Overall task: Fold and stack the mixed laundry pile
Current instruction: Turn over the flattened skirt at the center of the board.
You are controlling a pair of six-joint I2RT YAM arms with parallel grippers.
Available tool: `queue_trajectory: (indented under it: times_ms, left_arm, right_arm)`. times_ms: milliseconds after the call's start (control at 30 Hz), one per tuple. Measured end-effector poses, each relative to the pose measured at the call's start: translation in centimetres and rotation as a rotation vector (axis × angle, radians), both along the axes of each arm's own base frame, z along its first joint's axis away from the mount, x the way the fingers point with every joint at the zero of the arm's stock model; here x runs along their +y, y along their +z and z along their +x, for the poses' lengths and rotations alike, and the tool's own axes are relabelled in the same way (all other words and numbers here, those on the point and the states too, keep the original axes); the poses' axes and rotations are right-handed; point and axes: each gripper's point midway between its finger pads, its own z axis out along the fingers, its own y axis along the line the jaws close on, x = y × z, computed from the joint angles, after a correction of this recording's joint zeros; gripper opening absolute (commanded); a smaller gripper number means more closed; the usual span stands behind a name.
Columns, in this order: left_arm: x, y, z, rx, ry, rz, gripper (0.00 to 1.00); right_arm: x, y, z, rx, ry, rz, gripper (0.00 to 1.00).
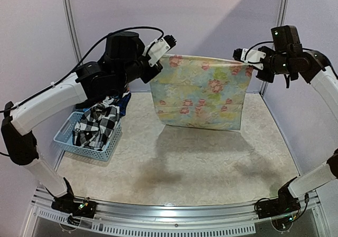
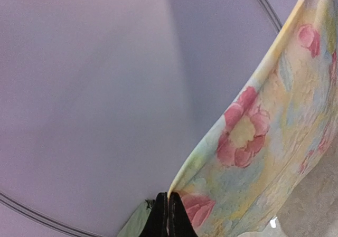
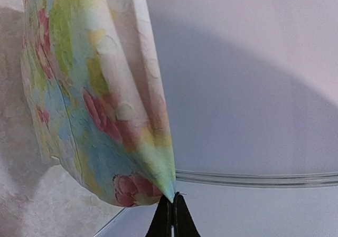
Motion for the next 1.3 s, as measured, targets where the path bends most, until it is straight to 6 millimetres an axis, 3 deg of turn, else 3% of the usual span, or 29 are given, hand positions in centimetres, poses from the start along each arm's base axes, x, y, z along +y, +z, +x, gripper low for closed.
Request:
queue_trajectory:
  times_ms: [167, 267, 400, 567, 700, 833, 967, 1067, 1167, 1233, 1300]
  left_arm:
    - [-0.4, 4.7, -3.5, -0.136, -0.006, 0.025, 0.00]
    - [-0.4, 7.7, -6.2, -0.222, -0.013, 0.026, 0.00]
    - [-0.2, 11.4, -10.0, -0.326, -0.021, 0.024, 0.00]
    - [-0.5, 14.4, -14.5, -0.422, -0.037, 0.036, 0.00]
    - [-0.9, 15.6, -17.4, -0.466, -0.047, 0.057, 0.00]
    - [-0.8, 15.1, -17.5, -0.466, -0.029, 0.071, 0.00]
    - [-0.6, 11.7, -13.6, -0.389, 0.007, 0.072, 0.00]
    - [0.1, 6.7, -7.7, -0.278, 0.059, 0.076, 0.00]
    - [-0.2, -1.1, -1.7, -0.135, 0.121, 0.108, 0.00]
    - [-0.8, -7.9, 2.5, -0.022, 0.163, 0.148, 0.00]
    - [-1.0, -14.3, 6.0, 0.080, 0.205, 0.196, 0.00]
  right_arm:
    - [0.0, 5.4, -1.6, -0.081, 0.034, 0.087, 0.00]
    - [0.0, 7.1, -3.5, -0.093, 0.079, 0.132, 0.00]
    - [0.6, 7.8, -7.2, -0.066, 0.182, 0.187, 0.00]
    - [0.9, 9.2, -12.4, -0.047, 0.297, 0.263, 0.00]
    - [1.0, 9.4, -15.9, -0.006, 0.364, 0.313, 0.00]
    - [1.4, 7.7, -17.3, 0.065, 0.388, 0.337, 0.00]
    - [2.2, 2.2, -15.2, 0.196, 0.341, 0.328, 0.00]
    - [3.2, -3.7, -12.1, 0.308, 0.278, 0.310, 0.00]
    - [4.0, -11.4, -8.1, 0.443, 0.177, 0.285, 0.00]
    - [3.8, -16.2, -5.5, 0.533, 0.085, 0.263, 0.00]
    - [3.5, -19.8, -2.4, 0.592, -0.008, 0.259, 0.00]
